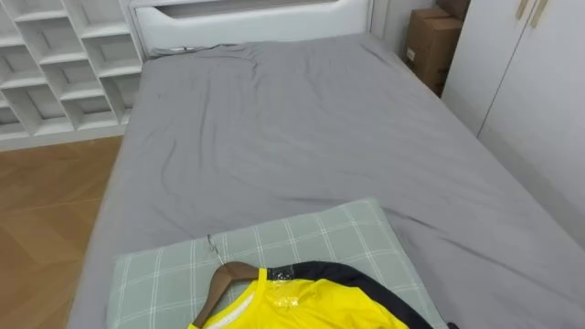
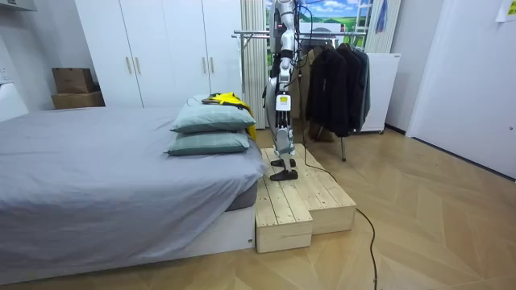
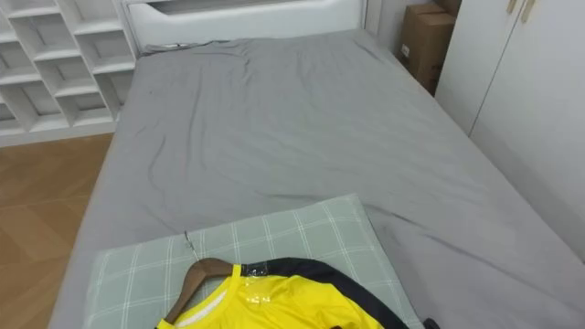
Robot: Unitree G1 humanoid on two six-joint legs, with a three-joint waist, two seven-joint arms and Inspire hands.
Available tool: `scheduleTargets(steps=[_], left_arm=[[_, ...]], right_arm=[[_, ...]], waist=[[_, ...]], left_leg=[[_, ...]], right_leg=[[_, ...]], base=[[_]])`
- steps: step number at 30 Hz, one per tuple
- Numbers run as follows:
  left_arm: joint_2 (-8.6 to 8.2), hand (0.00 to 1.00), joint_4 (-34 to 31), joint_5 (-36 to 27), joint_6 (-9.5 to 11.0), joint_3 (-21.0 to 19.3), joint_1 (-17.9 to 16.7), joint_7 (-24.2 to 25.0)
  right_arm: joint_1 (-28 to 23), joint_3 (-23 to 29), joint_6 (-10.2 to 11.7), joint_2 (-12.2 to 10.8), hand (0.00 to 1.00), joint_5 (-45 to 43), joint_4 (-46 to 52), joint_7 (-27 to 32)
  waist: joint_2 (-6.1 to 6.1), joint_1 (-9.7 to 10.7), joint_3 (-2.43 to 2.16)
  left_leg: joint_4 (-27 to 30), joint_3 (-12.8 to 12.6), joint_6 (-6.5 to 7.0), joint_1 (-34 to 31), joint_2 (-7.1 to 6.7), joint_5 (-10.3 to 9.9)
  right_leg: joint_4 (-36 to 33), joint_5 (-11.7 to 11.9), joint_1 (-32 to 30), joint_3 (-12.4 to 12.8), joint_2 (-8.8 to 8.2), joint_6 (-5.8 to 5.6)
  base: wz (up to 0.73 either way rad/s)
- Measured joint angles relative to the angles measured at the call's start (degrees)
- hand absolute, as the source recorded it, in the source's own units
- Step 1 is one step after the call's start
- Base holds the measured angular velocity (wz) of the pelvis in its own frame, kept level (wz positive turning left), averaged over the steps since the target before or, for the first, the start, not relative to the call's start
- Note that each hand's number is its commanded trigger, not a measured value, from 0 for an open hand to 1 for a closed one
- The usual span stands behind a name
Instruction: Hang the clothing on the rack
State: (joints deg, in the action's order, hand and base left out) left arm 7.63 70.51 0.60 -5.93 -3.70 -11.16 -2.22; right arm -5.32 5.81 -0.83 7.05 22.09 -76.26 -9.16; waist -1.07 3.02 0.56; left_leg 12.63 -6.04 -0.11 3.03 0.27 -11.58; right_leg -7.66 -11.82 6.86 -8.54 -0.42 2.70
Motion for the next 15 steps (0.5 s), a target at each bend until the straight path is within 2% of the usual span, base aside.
scheduleTargets(steps=[15], left_arm=[[0.09, 0.00, -0.1, 0.0, 0.0, 0.0, 0.1, -1.0]], right_arm=[[-0.4, -0.1, 0.0, 0.0, 0.00, 2.2, -0.1, 0.9]], waist=[[-0.14, 0.0, -0.04]], left_leg=[[0.0, -0.1, 0.00, -0.3, -0.03, 0.0]], right_leg=[[0.0, -0.1, 0.0, 0.2, 0.01, -0.10]], base=[[0.00]])
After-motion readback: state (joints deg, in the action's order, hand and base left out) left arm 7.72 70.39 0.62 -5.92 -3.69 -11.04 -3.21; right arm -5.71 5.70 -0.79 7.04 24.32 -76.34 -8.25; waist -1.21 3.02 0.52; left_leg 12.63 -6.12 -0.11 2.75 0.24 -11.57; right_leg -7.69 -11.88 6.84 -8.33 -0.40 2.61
